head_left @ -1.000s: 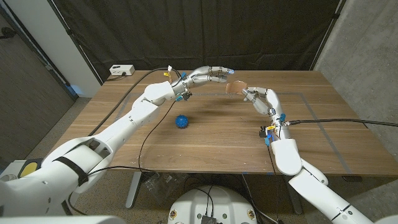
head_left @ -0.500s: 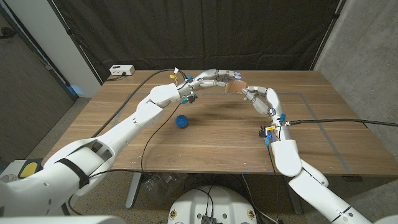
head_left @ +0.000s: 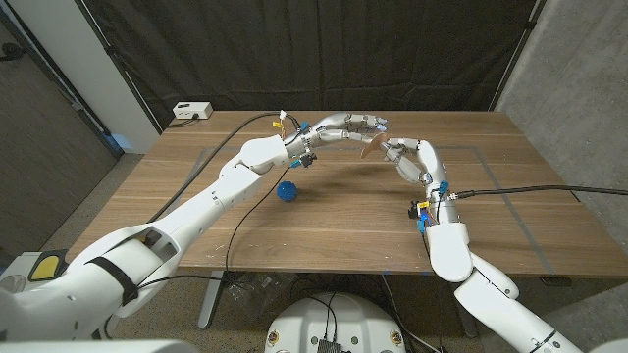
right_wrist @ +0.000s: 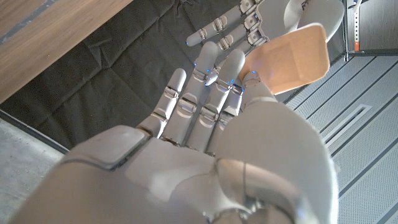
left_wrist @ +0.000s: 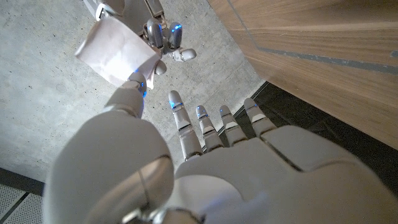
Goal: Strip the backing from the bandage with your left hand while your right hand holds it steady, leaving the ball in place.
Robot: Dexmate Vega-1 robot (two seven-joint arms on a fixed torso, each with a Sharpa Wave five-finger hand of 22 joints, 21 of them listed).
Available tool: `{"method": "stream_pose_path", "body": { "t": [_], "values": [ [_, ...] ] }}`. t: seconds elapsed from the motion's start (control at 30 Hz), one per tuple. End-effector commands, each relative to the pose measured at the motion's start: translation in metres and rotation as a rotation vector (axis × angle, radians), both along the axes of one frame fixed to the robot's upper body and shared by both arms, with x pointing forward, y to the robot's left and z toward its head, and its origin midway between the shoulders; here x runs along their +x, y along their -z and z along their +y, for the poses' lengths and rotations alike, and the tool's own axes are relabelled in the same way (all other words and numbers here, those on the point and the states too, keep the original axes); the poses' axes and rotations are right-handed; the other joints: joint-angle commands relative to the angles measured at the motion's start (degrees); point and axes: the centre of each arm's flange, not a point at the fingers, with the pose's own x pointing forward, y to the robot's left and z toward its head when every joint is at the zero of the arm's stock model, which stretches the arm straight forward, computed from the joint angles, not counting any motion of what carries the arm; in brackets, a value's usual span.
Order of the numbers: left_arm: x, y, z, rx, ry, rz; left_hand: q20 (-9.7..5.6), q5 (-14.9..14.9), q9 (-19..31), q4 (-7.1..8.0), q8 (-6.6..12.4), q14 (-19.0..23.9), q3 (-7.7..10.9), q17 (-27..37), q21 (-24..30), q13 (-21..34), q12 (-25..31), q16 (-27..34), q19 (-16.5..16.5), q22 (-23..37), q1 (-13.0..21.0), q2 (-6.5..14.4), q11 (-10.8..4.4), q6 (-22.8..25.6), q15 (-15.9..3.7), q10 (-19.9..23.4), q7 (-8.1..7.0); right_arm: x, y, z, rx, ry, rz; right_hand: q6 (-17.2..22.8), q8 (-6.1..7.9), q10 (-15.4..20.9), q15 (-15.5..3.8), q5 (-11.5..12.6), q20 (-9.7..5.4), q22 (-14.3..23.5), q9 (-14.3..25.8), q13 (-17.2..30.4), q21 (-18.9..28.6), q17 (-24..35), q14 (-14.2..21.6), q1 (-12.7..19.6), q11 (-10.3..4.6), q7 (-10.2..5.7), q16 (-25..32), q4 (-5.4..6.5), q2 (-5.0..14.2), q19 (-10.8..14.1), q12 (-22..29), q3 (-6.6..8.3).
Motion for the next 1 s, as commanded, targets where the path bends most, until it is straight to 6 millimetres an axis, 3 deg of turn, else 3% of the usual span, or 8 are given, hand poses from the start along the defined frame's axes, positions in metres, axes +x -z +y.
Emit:
{"method": "stream_pose_path", "body": {
  "t": [0.03,0.5,0.63,1.0],
  "values": [
    [-0.009,0.005,-0.001,0.020,0.022,0.012,0.03,0.61,0.36,0.20,0.93,-0.17,-0.13,0.43,0.33,0.41,0.56,-0.08,-0.28,0.10,0.00,0.64,-0.01,1.61,0.47,0.24,0.16,-0.007,0.003,0.003,-0.013,0.051,-0.005,2.78,-0.14,0.28,-6.31,0.22,-4.13,-0.08,0.29,-0.03,0.27,0.20,-0.07,0.47,-0.36,-2.11,-0.14,0.06,0.12,-0.17,0.15,-0.20],
    [-0.015,0.007,0.003,0.026,0.020,0.004,0.08,0.69,0.03,1.11,1.94,-0.19,-0.23,1.15,0.50,0.96,1.08,0.10,-0.20,0.19,0.20,2.53,-0.21,4.03,0.65,0.73,0.22,-0.003,0.008,-0.004,0.036,0.074,0.000,2.89,-0.32,0.39,-6.31,0.23,-4.03,-0.33,0.34,-0.04,0.83,0.61,0.19,0.56,-0.16,-1.80,-0.37,0.05,0.09,-0.21,0.26,-0.36],
    [-0.015,0.006,0.003,0.022,0.010,0.000,0.16,0.64,-0.26,1.14,2.55,-0.11,-0.26,1.35,0.63,1.18,1.29,0.12,-0.03,0.21,0.57,2.89,-0.18,5.74,0.70,0.95,0.96,-0.004,0.007,-0.006,0.040,0.073,-0.006,2.95,-0.35,0.58,-6.28,0.25,-4.03,-0.40,0.37,-0.07,1.01,0.73,0.27,0.61,-0.21,-1.83,-0.45,0.07,0.16,-0.22,0.34,-0.38],
    [-0.013,0.003,0.000,0.012,0.010,-0.008,-0.02,0.45,-0.75,0.92,1.50,0.44,-0.55,1.60,0.86,1.56,1.61,0.18,0.27,0.23,1.36,2.82,-0.68,3.43,0.02,1.20,0.13,-0.002,0.007,-0.011,0.045,0.075,-0.002,2.95,-0.49,0.72,-6.20,0.23,-3.91,-0.56,0.40,-0.30,1.47,1.00,0.49,0.55,-0.01,-1.66,-0.65,0.14,0.14,-0.27,0.32,-0.52]
  ]
}}
